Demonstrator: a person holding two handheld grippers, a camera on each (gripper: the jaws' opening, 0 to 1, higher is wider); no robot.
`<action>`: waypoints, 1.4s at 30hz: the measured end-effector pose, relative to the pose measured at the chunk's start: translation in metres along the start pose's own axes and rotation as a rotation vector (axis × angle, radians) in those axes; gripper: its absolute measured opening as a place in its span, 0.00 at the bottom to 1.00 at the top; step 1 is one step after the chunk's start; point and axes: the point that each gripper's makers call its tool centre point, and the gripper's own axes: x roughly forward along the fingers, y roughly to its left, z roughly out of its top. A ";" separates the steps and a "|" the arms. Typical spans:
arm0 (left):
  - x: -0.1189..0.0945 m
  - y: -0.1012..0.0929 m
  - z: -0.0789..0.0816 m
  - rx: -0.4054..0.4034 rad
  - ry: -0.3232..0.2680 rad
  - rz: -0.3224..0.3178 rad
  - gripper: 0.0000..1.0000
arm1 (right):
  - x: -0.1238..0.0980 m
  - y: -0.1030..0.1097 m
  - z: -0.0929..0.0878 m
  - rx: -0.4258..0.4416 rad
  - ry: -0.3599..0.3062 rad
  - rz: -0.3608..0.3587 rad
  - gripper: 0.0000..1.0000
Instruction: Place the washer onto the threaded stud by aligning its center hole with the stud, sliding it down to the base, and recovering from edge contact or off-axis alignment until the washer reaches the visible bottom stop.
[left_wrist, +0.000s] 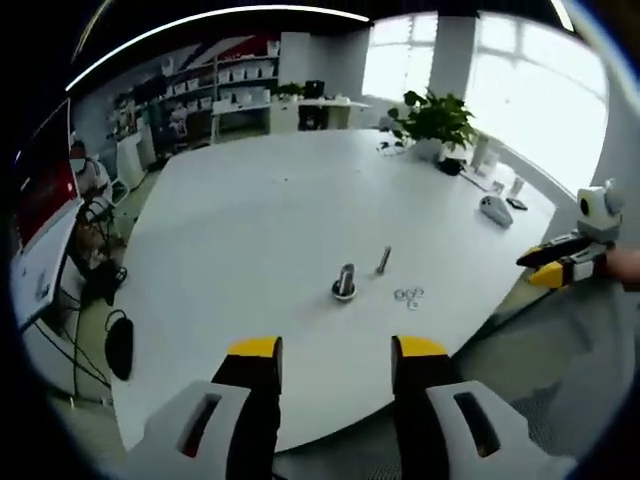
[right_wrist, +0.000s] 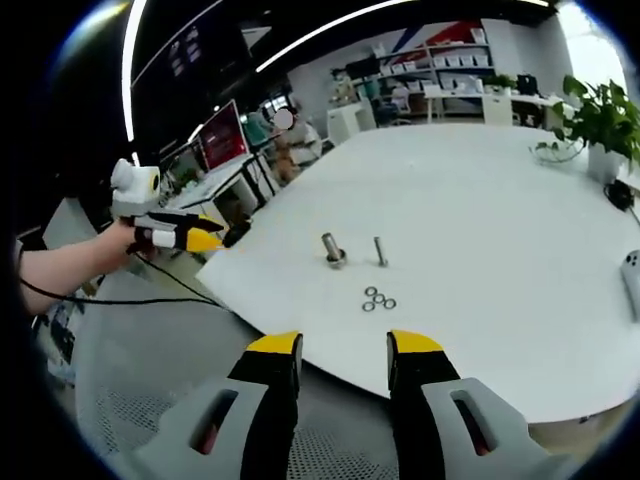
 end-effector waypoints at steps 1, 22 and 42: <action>-0.002 -0.002 0.000 -0.001 0.001 -0.005 0.45 | 0.000 0.000 0.000 0.001 0.000 -0.001 0.36; -0.031 -0.005 -0.014 0.016 -0.119 -0.018 0.40 | 0.000 0.002 -0.002 -0.009 0.006 0.011 0.36; -0.024 -0.006 -0.027 0.003 -0.053 -0.050 0.32 | 0.003 0.002 -0.006 -0.014 0.036 0.005 0.36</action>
